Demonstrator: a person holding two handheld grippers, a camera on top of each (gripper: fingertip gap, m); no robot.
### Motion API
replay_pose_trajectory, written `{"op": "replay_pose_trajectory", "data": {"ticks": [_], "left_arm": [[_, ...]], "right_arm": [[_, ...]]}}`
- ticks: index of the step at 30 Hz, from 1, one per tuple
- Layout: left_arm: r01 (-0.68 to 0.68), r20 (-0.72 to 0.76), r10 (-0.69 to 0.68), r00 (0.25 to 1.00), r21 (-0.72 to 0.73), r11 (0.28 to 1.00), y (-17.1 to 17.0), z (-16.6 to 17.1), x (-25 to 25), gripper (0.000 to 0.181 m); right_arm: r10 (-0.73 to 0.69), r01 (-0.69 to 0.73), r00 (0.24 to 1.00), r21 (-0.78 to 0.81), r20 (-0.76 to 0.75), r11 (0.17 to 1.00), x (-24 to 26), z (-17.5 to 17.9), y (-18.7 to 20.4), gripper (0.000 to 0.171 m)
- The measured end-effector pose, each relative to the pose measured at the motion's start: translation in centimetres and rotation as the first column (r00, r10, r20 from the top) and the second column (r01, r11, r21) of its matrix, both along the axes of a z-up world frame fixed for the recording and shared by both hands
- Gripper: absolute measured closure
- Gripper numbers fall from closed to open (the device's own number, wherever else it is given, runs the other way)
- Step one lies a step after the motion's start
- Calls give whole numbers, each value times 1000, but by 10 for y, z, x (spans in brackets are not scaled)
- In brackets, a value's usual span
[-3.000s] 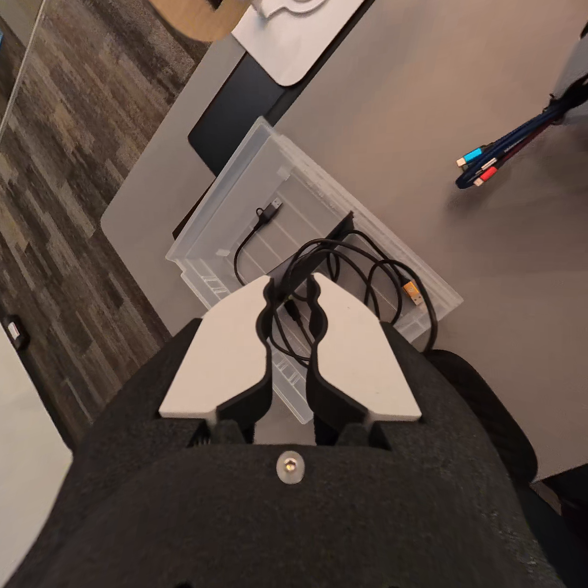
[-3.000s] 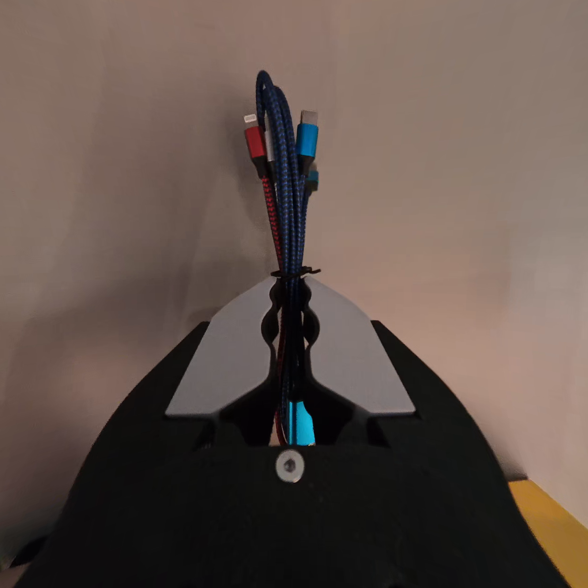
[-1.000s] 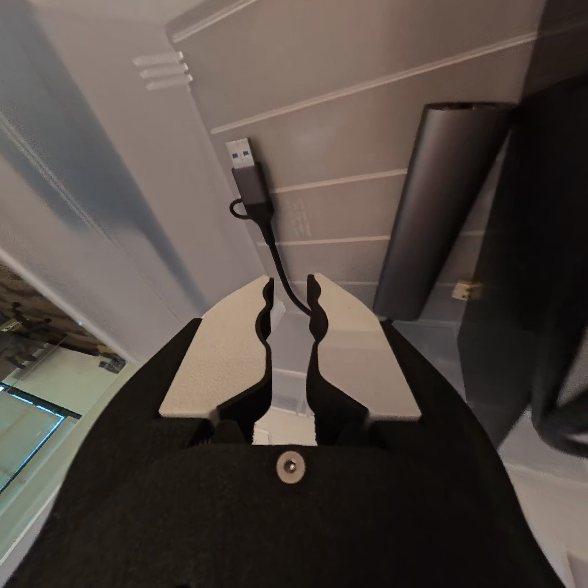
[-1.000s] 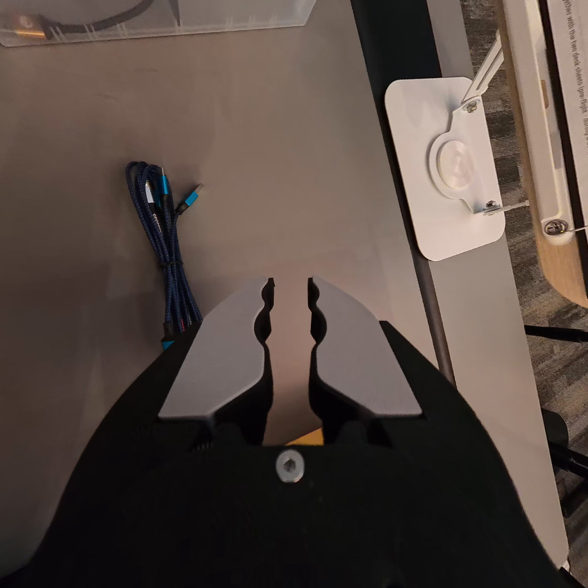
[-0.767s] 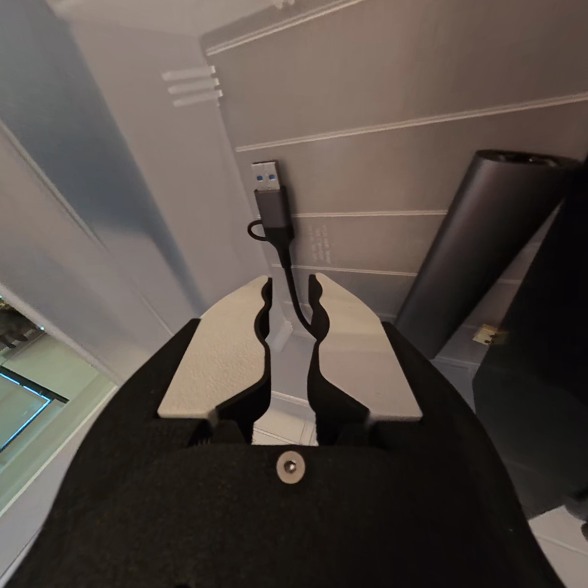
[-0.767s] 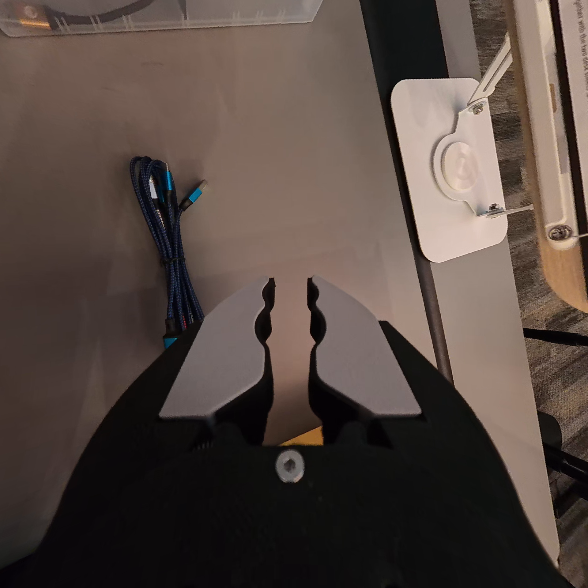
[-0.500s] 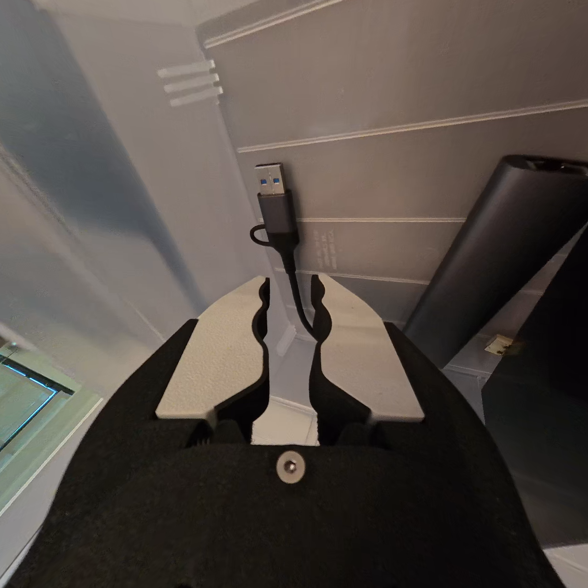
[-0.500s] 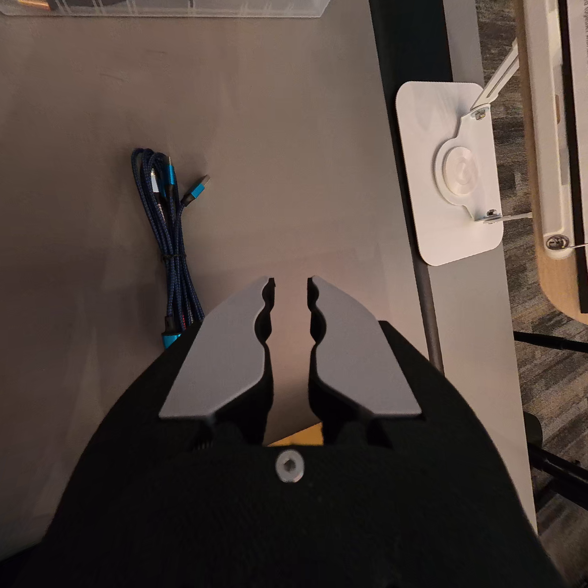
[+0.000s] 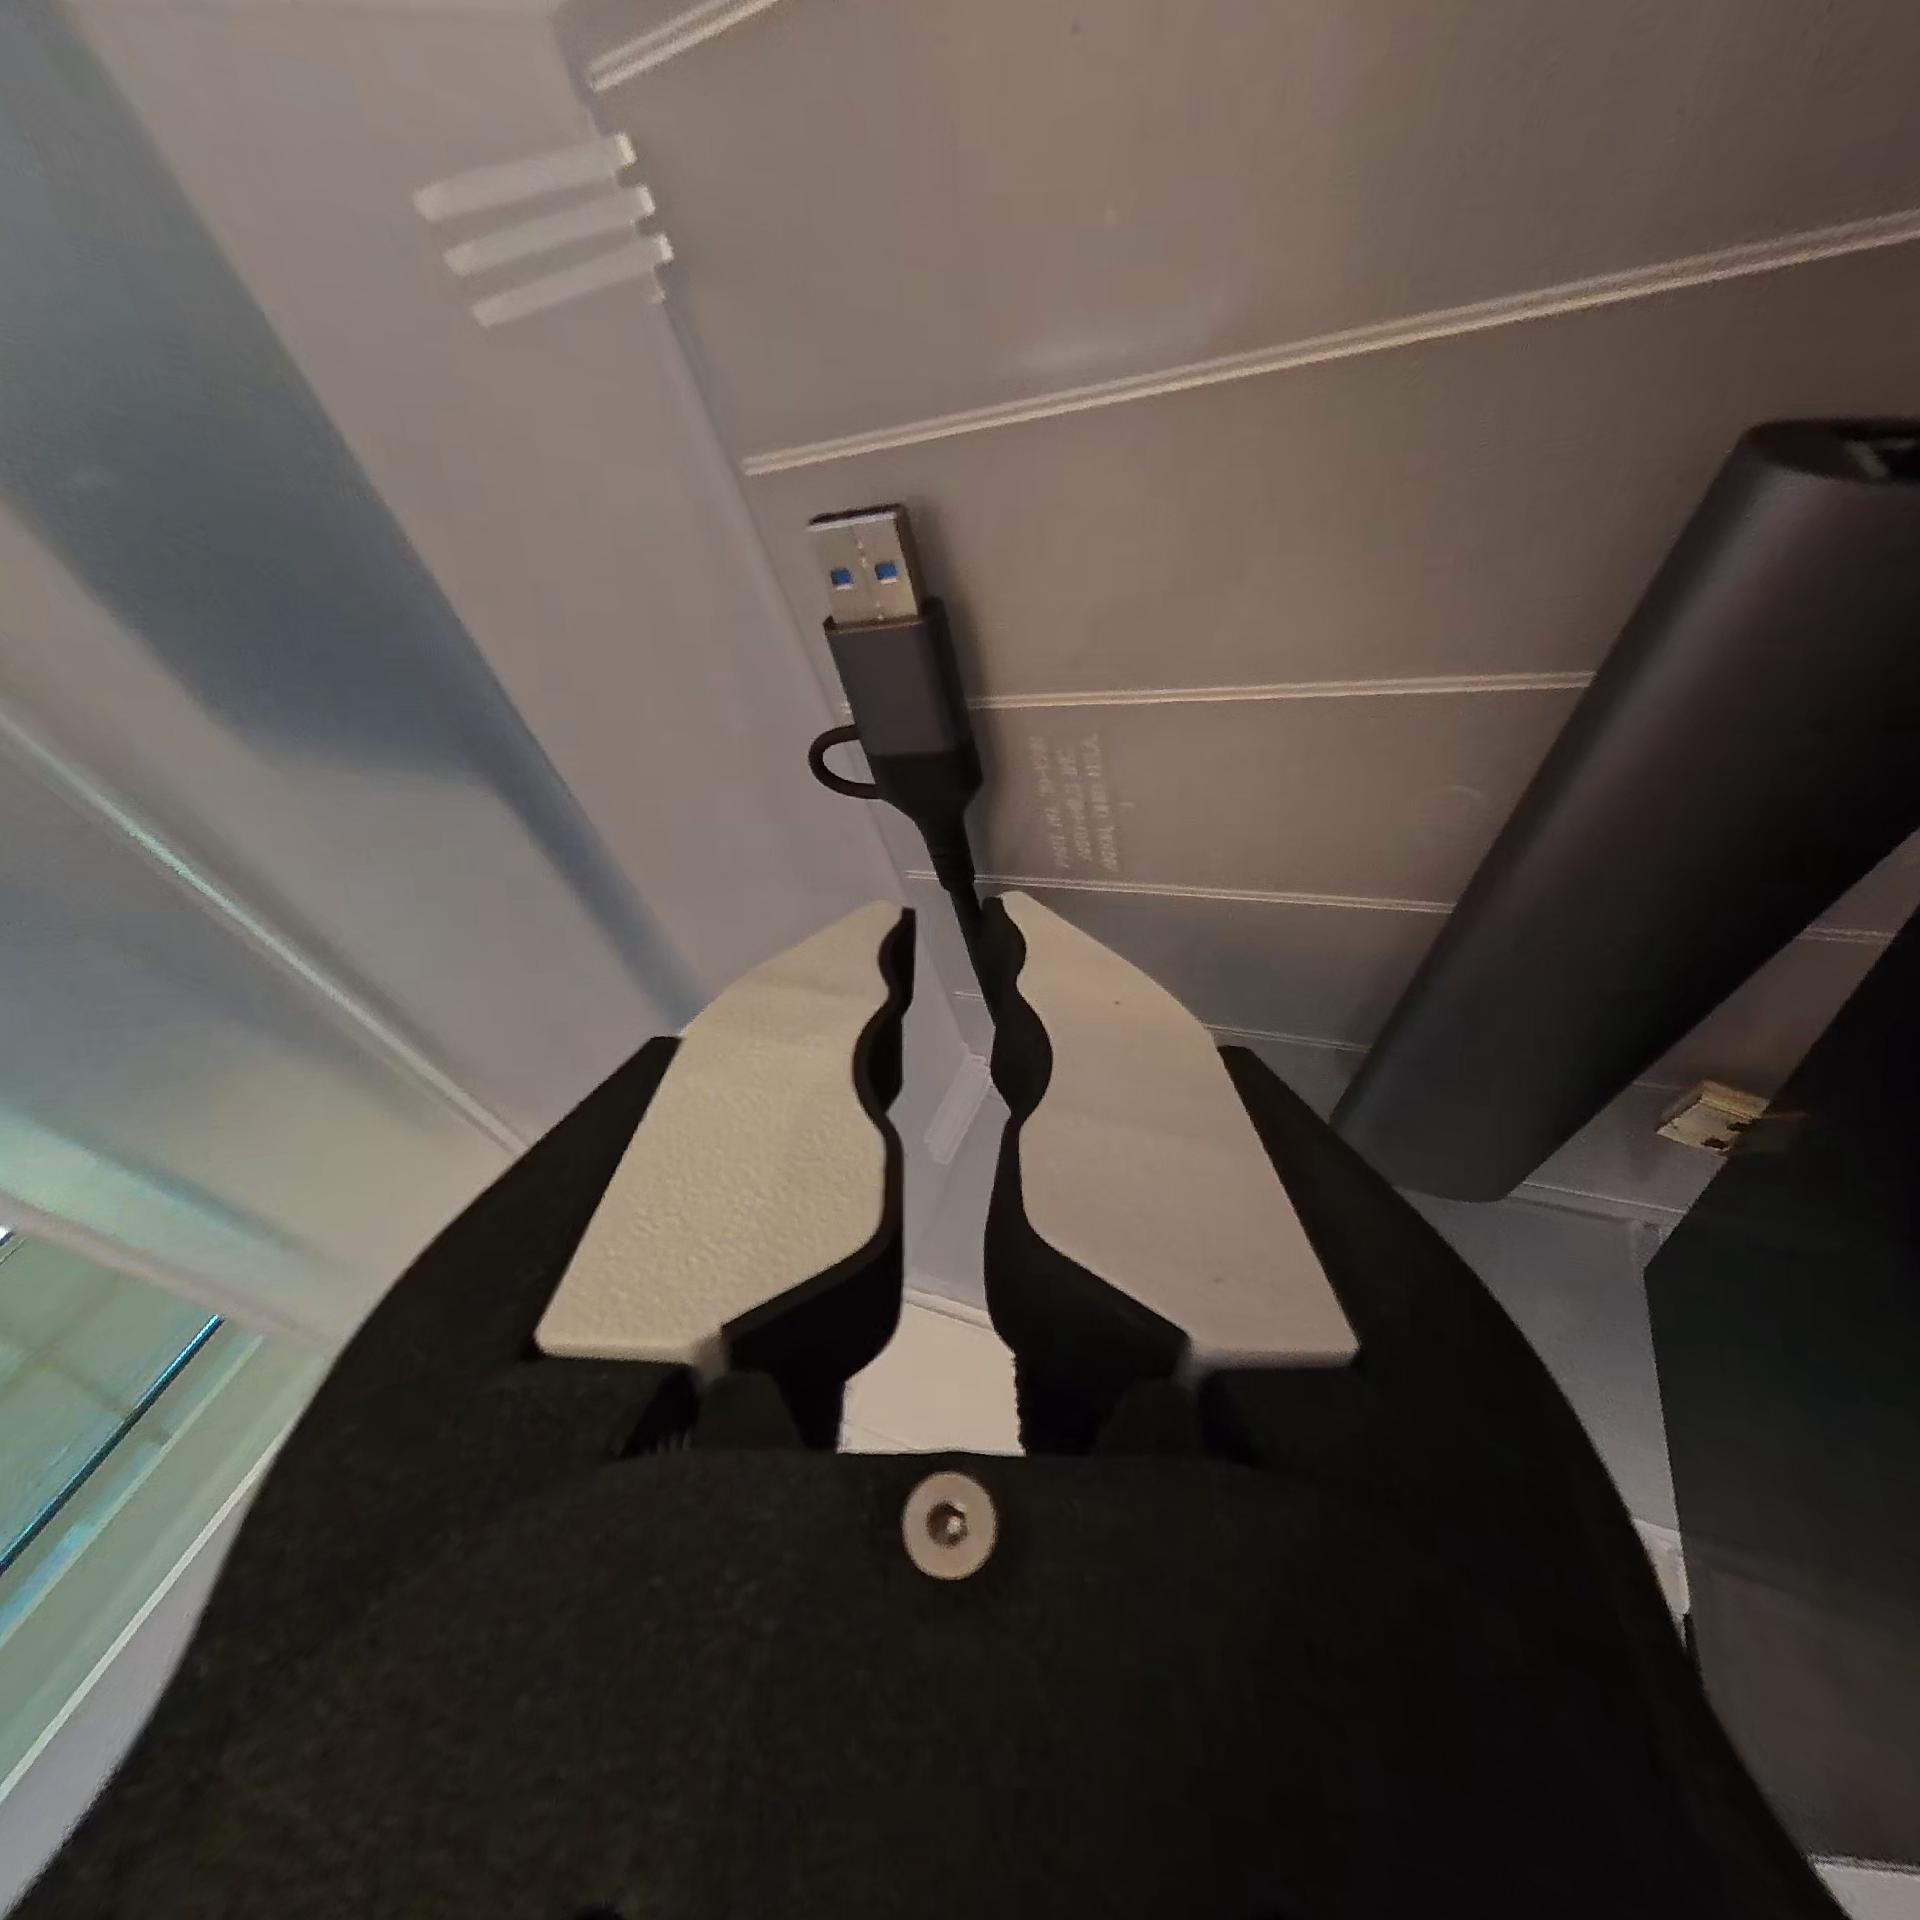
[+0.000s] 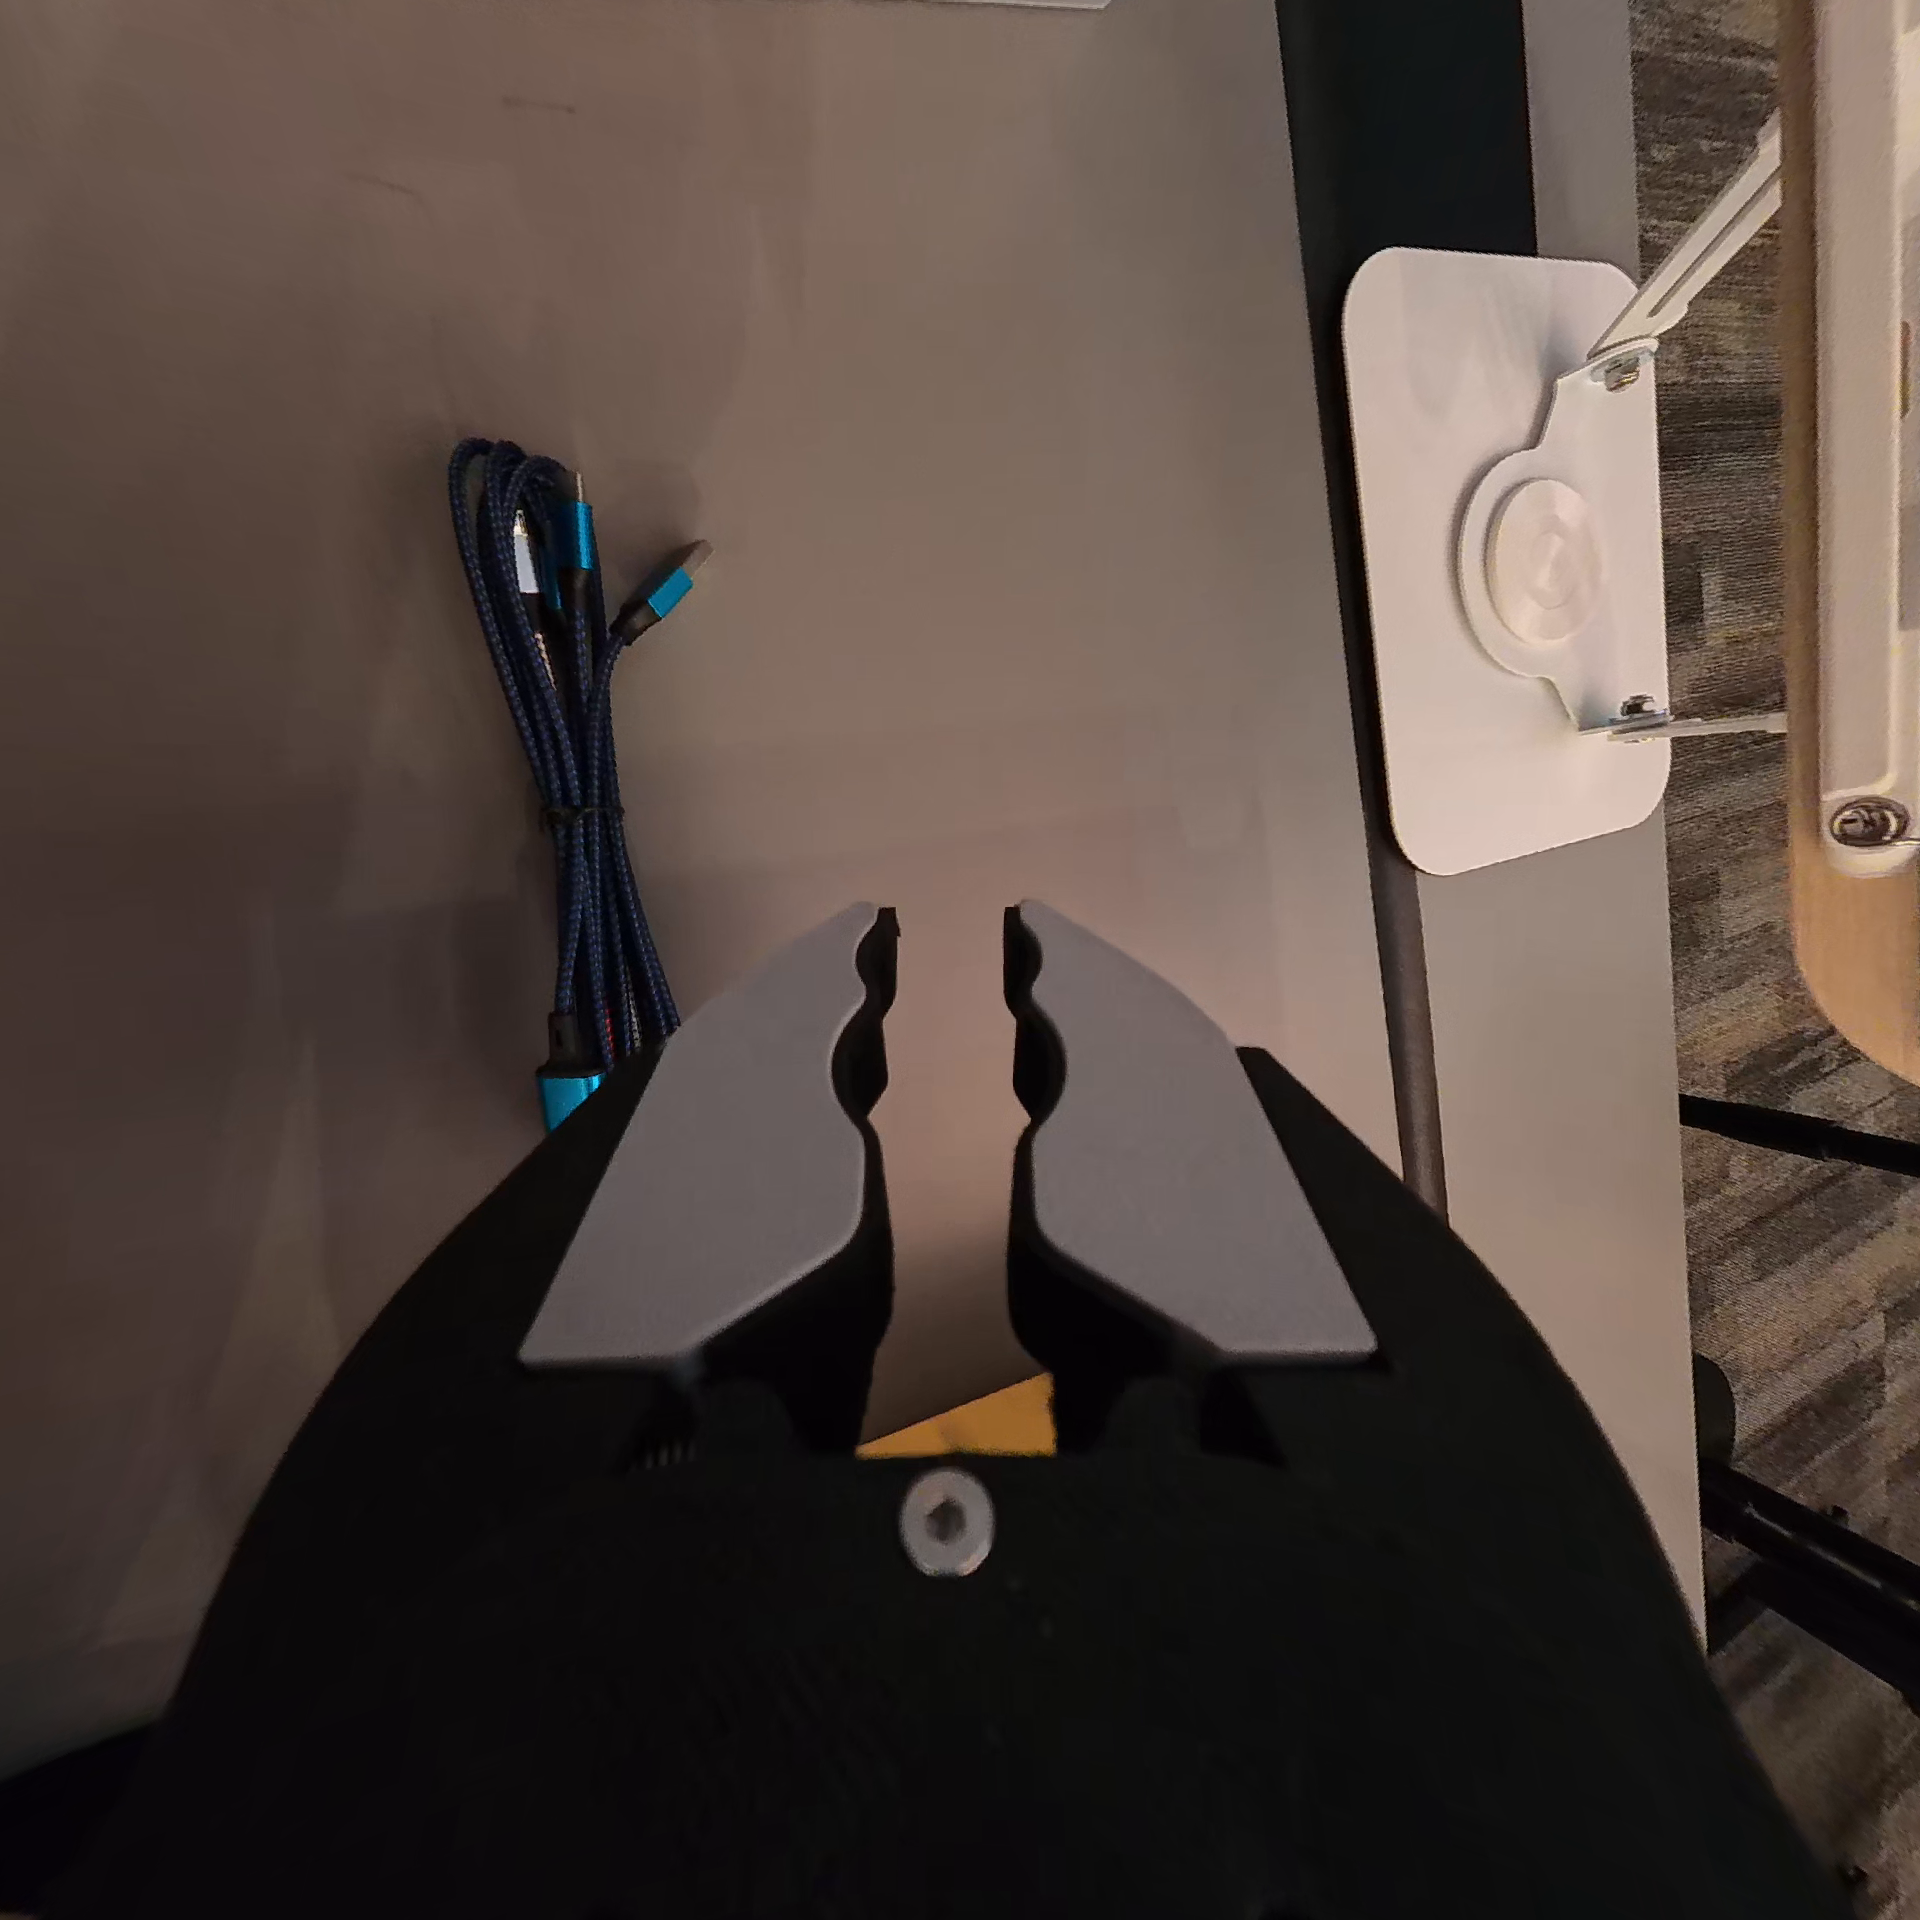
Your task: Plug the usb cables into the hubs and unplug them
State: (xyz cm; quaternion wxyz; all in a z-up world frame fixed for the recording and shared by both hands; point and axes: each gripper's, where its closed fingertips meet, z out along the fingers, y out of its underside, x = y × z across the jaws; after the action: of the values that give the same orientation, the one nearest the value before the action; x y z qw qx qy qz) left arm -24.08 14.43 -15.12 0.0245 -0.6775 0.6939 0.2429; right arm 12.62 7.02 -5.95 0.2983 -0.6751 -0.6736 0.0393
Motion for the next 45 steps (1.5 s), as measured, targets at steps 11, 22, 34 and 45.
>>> {"op": "replay_pose_trajectory", "data": {"ticks": [11,22,34,45], "left_arm": [[44,-19,-43,999,11,999,-2,-1,-1,177],[83,-36,-82,996,24,996,-3,-1,-2,177],[103,-65,-101,993,26,994,-6,2,-1,177],[123,-105,-117,987,47,991,-4,10,-4,177]], "right_arm": [[4,-4,1000,1,2,1000,1,1,0,151],[7,-7,1000,-1,19,1000,1,-3,1,151],[9,-9,999,-10,36,1000,2,-7,0,151],[6,-5,999,-14,41,1000,3,-9,1,151]]}}
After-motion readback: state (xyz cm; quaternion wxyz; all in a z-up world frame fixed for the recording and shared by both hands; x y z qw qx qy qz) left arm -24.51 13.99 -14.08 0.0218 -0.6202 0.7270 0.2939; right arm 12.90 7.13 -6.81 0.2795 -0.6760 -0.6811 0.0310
